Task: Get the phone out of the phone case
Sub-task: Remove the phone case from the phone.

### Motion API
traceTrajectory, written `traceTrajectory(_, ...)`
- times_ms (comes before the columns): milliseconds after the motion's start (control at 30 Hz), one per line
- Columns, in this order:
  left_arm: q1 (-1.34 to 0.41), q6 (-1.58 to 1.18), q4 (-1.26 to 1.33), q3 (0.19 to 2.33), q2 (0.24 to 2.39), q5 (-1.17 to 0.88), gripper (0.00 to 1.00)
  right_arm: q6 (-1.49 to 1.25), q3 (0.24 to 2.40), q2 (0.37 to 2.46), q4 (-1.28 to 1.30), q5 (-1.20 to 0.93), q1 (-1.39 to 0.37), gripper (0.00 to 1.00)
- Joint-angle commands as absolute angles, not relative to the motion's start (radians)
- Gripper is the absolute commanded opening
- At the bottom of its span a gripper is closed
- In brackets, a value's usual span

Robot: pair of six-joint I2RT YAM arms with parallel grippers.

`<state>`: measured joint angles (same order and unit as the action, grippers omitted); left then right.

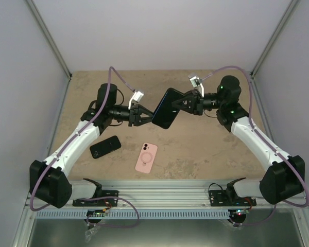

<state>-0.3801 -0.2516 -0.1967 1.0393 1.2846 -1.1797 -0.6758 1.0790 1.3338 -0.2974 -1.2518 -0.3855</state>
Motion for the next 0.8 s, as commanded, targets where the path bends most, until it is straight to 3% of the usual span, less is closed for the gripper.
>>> traceTrajectory(0, -0.423, -0.162, -0.215, 1.149, 1.309, -1.051, 0.28, -0.522, 1.092, 1.317, -0.082, -1.482, -0.493, 0.01)
traceTrajectory(500, -0.511, -0.093, -0.278, 1.252, 1.342, -1.111, 0.31, -0.495, 1.054, 1.350, -0.052, -1.464, -0.547, 0.00)
traceTrajectory(767, -0.524, -0.186, -0.189, 1.213, 1.335, -1.147, 0.19, -0.496, 1.085, 1.394, -0.045, -1.452, -0.566, 0.01)
